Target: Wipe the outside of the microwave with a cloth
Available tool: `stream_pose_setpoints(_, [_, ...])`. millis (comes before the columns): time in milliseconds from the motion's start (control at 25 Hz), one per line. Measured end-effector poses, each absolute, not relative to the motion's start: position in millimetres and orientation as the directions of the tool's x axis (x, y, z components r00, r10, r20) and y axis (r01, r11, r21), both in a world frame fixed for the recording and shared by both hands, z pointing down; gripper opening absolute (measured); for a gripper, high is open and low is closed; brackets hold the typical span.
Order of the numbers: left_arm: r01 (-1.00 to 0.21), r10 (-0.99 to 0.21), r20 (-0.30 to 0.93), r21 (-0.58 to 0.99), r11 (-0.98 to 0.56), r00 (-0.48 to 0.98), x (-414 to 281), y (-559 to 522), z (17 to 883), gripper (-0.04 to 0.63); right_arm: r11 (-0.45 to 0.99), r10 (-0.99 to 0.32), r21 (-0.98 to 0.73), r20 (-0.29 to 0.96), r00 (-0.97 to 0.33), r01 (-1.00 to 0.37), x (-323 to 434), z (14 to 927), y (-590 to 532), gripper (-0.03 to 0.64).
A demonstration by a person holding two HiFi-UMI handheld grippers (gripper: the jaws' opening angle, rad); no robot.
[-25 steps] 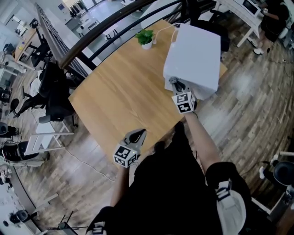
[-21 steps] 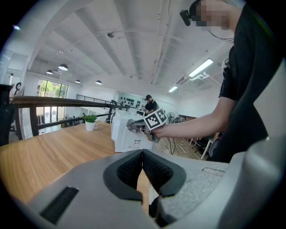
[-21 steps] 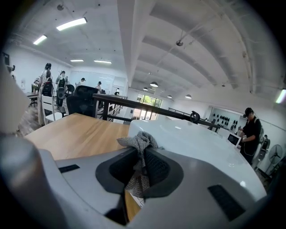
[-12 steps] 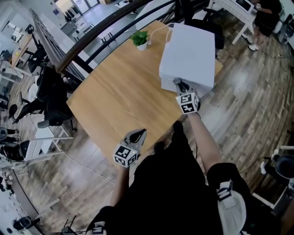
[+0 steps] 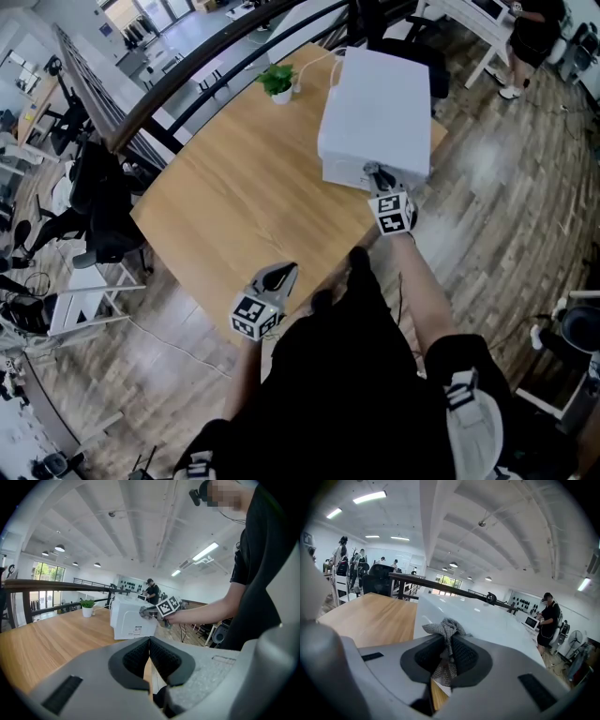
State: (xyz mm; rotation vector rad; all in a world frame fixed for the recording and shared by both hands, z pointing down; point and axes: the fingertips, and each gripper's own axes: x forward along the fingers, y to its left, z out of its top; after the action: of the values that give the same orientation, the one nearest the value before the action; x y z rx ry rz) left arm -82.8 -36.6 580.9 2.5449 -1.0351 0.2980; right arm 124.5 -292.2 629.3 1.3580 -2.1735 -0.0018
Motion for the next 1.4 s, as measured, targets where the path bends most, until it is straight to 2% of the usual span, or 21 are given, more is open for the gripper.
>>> stream_pose_setpoints(920, [-0.66,-0.581,0.321,0.267,-0.702,0.748,-67.2,-40.6,582.1,0.003,0.292,-0.863,0.294,0.491,-0.118,-0.91,241.3,633.8,-266.3,0.045])
stream_pose_setpoints(1400, [-0.665,-0.584,0.326,0.27,-0.696,0.743,-66.2,-37.8,584.5,0.003,0.281,-0.852,0.351,0.52,-0.064,-0.893,265.0,647.8,-261.7,0.046])
